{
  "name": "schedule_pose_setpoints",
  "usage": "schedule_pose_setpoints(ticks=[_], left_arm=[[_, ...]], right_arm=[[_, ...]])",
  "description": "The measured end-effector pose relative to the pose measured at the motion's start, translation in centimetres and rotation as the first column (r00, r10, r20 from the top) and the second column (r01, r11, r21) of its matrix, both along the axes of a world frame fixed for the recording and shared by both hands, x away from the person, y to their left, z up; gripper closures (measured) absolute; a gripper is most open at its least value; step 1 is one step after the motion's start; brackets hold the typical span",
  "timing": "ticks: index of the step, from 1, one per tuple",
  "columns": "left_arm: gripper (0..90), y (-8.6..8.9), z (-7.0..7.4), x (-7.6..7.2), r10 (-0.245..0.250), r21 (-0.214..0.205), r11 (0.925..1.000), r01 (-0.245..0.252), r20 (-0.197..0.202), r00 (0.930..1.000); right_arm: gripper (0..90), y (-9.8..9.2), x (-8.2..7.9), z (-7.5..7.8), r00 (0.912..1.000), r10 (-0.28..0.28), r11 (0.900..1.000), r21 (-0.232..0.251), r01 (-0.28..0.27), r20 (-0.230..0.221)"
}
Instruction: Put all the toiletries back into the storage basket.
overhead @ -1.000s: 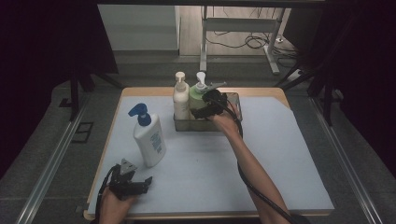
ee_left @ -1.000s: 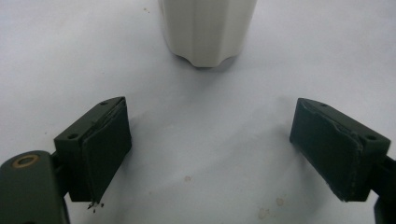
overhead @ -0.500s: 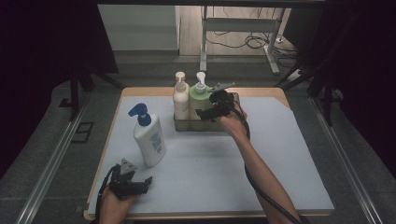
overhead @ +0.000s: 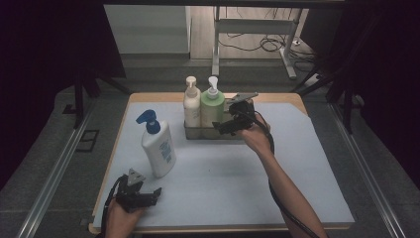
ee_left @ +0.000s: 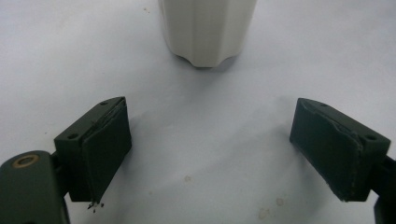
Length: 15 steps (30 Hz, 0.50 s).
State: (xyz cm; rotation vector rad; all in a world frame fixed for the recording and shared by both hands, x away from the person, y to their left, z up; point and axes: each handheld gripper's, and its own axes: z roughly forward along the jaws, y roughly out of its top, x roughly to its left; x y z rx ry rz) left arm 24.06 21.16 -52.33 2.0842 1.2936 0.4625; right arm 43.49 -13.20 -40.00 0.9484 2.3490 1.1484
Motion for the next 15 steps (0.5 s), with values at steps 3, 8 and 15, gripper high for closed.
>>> schedule_pose_setpoints(ticks=[3,8,15], left_arm=[[12.1,0.0,0.0,0.0,0.000,0.000,1.0000,0.000,0.000,1.0000],[12.2,0.0,0.0,0.0,0.000,0.001,1.0000,0.000,0.000,1.0000],[12.1,0.0,0.0,0.0,0.000,0.001,1.0000,0.000,-0.001,1.0000]], right_arm=[[0.0,-0.5,-0.7,0.2,0.9999,0.013,0.9999,-0.004,-0.013,0.007],[0.0,-1.5,-2.0,0.5,0.9996,0.020,0.9998,-0.008,-0.020,0.020],[0.0,-2.5,-3.8,0.8,0.9986,0.043,0.9991,-0.009,-0.043,0.032]])
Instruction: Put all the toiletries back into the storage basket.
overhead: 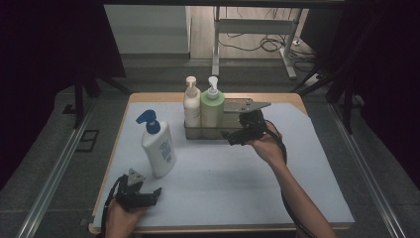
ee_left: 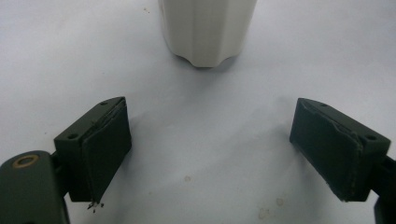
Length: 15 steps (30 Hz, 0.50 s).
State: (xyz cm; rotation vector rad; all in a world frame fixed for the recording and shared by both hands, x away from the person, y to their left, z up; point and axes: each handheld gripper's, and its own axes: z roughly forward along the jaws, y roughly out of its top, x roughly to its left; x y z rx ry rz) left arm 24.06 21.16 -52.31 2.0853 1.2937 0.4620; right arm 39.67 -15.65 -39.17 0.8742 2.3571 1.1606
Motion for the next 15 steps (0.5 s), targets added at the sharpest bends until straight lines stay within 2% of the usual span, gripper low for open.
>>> schedule_pose_setpoints(ticks=[15], left_arm=[[12.2,0.0,0.0,0.0,-0.001,0.002,1.0000,0.001,0.001,1.0000]], right_arm=[[0.0,-2.1,-3.5,-0.3,0.9996,0.026,0.9996,-0.008,-0.026,0.007]])
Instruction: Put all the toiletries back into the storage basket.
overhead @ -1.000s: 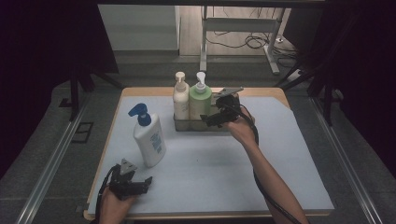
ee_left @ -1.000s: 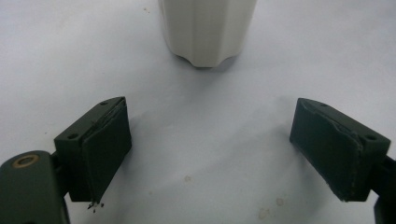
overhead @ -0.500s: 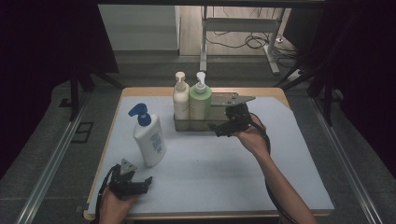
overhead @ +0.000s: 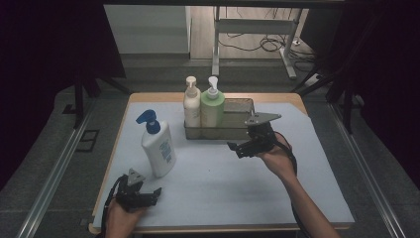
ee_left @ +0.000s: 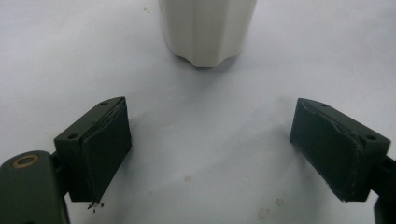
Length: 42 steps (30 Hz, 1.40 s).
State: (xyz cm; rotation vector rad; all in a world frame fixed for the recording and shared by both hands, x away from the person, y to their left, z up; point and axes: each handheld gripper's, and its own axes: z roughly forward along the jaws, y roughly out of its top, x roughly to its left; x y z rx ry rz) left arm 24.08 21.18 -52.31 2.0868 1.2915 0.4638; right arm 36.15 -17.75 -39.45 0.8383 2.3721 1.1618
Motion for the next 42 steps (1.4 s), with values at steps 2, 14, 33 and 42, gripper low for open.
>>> schedule_pose_setpoints(ticks=[2,14,33,42], left_arm=[[12.2,0.0,0.0,0.0,0.000,0.000,1.0000,0.000,-0.001,1.0000],[12.1,-0.1,0.0,0.0,0.008,-0.005,1.0000,-0.008,0.001,1.0000],[12.2,-0.1,0.0,0.0,0.008,-0.004,1.0000,-0.008,-0.001,1.0000],[12.2,-0.1,0.0,0.0,0.009,-0.004,1.0000,-0.009,-0.001,1.0000]], right_arm=[[0.0,-0.5,-0.5,-0.1,1.0000,0.002,1.0000,0.006,-0.002,0.001],[0.0,-2.7,-2.9,-1.6,1.0000,-0.008,0.9999,-0.014,0.008,0.002],[0.0,-6.7,-6.4,-5.8,0.9980,-0.051,0.9985,0.016,0.052,-0.037],[0.0,-8.2,-7.2,-8.0,0.9939,-0.078,0.9963,0.030,0.080,-0.078]])
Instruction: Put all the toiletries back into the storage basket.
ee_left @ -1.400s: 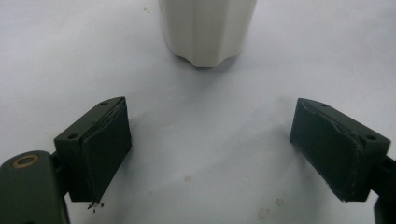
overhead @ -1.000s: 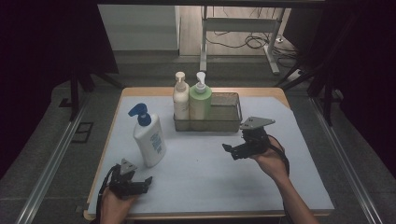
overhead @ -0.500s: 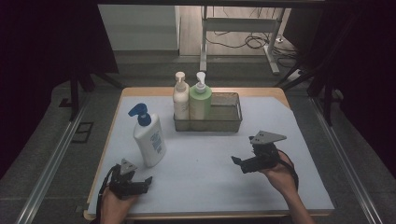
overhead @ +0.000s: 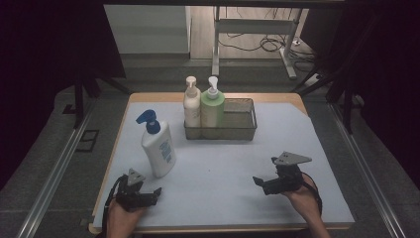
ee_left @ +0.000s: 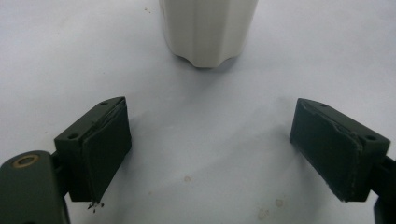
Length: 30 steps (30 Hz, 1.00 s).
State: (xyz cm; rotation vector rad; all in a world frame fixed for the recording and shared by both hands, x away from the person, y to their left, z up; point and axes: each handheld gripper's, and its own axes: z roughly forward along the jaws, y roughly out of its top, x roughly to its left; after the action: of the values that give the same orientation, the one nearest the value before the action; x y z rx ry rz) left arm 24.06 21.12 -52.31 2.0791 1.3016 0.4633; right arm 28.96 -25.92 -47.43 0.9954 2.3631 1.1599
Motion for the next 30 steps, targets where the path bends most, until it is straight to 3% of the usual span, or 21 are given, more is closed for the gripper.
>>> schedule_pose_setpoints(ticks=[11,15,18,21,30], left_arm=[[13.1,0.0,0.1,0.0,0.000,-0.001,1.0000,0.000,0.000,1.0000],[13.6,0.1,0.1,0.0,0.002,-0.003,1.0000,-0.002,0.000,1.0000],[15.6,0.2,0.2,0.0,0.007,-0.007,0.9999,-0.007,0.001,1.0000],[18.5,0.3,0.2,0.0,0.008,-0.008,0.9999,-0.008,-0.001,1.0000],[31.5,0.9,0.6,-0.1,-0.001,-0.033,0.9994,0.001,-0.010,1.0000]], right_arm=[[0.0,-1.5,-0.3,-3.3,0.9983,-0.028,0.9995,-0.012,0.028,-0.050],[0.8,-1.7,-0.1,-4.5,0.9965,-0.032,0.9984,-0.049,0.028,-0.077],[3.1,-1.6,0.1,-4.6,0.9940,-0.037,0.9975,-0.064,0.030,-0.103],[3.0,-1.2,0.0,-4.7,0.9952,-0.043,0.9940,-0.104,0.034,-0.088],[2.9,-1.2,0.0,-4.7,0.9952,-0.042,0.9943,-0.101,0.033,-0.088]])
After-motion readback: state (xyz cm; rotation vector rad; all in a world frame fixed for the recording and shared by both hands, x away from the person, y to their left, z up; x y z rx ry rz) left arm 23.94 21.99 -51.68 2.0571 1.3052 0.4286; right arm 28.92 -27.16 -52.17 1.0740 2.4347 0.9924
